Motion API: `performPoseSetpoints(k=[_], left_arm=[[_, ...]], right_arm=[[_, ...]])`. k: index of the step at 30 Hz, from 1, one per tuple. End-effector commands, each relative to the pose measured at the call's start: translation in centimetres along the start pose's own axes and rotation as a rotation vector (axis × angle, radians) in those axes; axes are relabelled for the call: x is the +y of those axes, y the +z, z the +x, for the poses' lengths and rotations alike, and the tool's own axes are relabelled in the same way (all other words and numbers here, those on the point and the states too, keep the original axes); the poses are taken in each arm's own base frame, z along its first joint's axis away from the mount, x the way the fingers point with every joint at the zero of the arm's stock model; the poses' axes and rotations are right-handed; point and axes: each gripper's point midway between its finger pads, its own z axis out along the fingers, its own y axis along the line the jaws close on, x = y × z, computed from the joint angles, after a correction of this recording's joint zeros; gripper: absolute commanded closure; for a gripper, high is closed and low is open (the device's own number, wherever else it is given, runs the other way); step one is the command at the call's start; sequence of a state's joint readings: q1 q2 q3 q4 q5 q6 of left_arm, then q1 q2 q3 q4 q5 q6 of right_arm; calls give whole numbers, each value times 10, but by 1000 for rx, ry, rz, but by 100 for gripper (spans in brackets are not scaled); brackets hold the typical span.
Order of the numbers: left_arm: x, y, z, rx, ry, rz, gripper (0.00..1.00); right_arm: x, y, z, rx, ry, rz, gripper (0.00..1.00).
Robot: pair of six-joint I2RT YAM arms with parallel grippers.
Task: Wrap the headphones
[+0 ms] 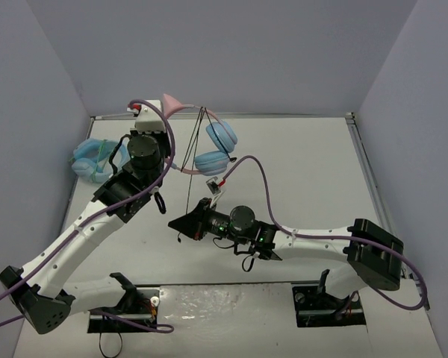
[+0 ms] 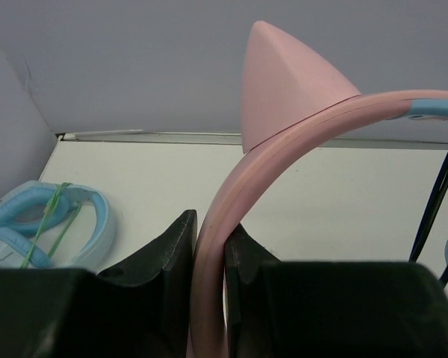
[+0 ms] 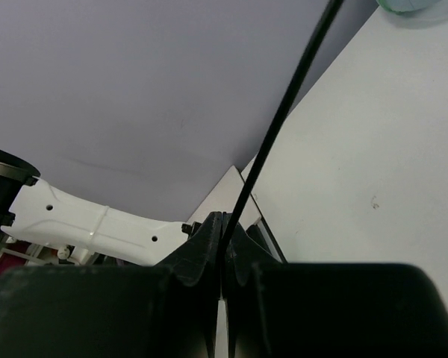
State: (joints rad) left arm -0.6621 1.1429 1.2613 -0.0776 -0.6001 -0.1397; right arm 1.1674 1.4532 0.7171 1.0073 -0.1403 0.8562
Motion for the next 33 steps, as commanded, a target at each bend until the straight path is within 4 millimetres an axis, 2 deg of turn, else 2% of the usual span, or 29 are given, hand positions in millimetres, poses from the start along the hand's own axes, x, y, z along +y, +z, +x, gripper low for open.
performPoseSetpoints(k=[1,5,8,10,12,14,15,21,23,25,33], left_arm=[[10,1,-52,-163,-140,-72,100],[10,4,-44,-143,-118,-85,100],[11,6,-38,-126,-97,-93,100],[10,6,-36,-119,-89,-89,100],[10,6,-33,-109,-78,-86,100],[9,5,-32,-104,-76,-82,100],[9,5,-29,-96,-73,-79,100],[6,6,-16,-61,-62,-66,100],[5,7,-12,-53,-61,-63,100],[2,7,-6,-31,-47,-52,100],[-12,8,13,38,-4,26,100]], right_arm=[[39,5,-12,8,-57,-53,100],[34,6,-11,48,-95,25,100],[38,8,-21,58,-128,78,100],[26,4,-23,92,-170,171,100],[25,-1,-36,120,-232,263,100],[33,0,-56,80,-273,287,100],[27,-8,-62,110,-309,358,100],[26,-26,-92,122,-426,511,100],[20,-34,-98,142,-467,569,100],[24,-36,-106,136,-489,588,100],[14,-44,-117,221,-612,702,100]])
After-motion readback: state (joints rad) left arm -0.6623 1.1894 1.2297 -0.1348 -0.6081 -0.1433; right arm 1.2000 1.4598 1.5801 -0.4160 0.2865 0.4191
